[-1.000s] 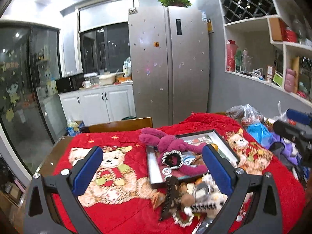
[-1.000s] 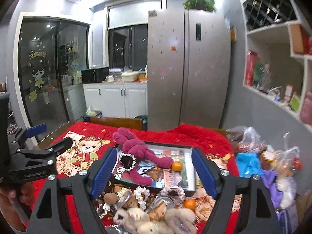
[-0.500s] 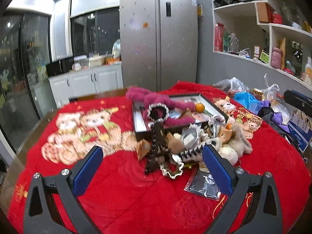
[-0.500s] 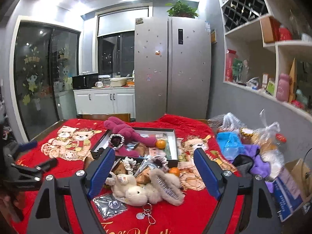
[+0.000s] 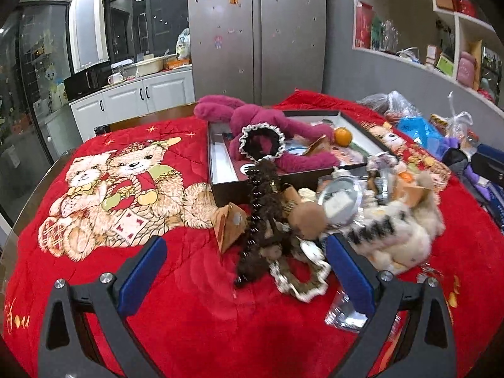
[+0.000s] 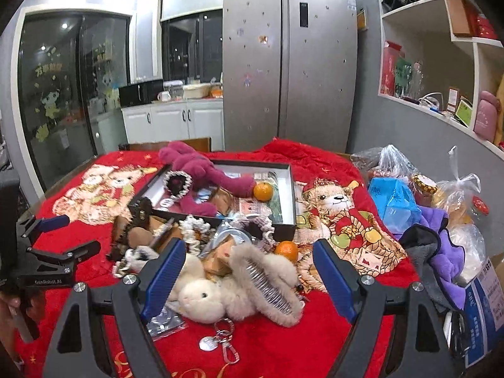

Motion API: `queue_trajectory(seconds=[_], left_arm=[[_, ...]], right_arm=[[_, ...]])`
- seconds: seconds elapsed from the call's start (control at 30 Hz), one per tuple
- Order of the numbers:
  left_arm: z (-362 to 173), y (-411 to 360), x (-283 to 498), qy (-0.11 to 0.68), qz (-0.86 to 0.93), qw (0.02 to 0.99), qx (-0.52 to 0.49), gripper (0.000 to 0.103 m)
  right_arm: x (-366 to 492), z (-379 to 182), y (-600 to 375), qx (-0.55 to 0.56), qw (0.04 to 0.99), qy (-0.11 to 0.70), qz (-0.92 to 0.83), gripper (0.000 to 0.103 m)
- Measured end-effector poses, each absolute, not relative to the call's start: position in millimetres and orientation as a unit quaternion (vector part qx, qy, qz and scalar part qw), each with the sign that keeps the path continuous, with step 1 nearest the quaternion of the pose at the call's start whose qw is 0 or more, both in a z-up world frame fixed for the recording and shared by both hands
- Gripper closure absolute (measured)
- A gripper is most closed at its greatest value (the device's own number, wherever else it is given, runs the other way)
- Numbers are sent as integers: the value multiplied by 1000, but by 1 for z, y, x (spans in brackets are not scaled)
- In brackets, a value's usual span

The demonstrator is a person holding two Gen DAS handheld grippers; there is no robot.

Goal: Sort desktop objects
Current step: 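Withdraw both open tools from the picture box back to the pile, then grasp the black coiled hair tie with the left tool while the right tool reaches the white plush bunny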

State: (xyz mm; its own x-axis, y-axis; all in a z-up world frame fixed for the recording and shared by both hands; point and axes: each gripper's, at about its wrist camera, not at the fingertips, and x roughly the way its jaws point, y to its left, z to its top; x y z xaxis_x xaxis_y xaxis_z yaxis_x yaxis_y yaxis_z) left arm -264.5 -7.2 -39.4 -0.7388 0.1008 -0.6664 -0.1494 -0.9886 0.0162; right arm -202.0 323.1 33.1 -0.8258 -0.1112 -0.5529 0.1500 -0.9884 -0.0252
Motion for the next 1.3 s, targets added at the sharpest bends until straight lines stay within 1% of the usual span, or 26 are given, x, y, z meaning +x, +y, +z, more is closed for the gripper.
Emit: queue_trajectory(seconds=[0.07,0.33,0.6,0.83,1.0,1.1,1.17,1.27,1.3], left_arm=[[-47,-7,-275,33,928,69,-364,6],[-69,2,-296,38,918,87,-385,6],[-75,2,-303,30,913,104,-392,5],[-85,-11,-301,29,910,86,-405,5],[-91,-14,-308,17,904,84,-418,7],[-93,-15,-309,8,902,91,-422,13],[-94,-15,-310,-1,899,103,-425,26],[-96,-10,-311,5,895,109,-432,40],[-95,-8,-310,12,895,107,-433,44]], right_arm=[[-212,29,325,296,67,36,-952,18],[-243,4,336,317,77,22,-945,18],[-256,-28,346,355,81,7,-931,18],[-256,-35,354,365,91,-14,-926,18],[-255,-35,348,366,98,0,-926,18],[-255,-39,343,372,102,14,-923,18],[-258,-45,340,382,105,18,-918,18],[-264,-55,335,400,102,31,-910,18],[-265,-59,334,403,101,30,-909,20]])
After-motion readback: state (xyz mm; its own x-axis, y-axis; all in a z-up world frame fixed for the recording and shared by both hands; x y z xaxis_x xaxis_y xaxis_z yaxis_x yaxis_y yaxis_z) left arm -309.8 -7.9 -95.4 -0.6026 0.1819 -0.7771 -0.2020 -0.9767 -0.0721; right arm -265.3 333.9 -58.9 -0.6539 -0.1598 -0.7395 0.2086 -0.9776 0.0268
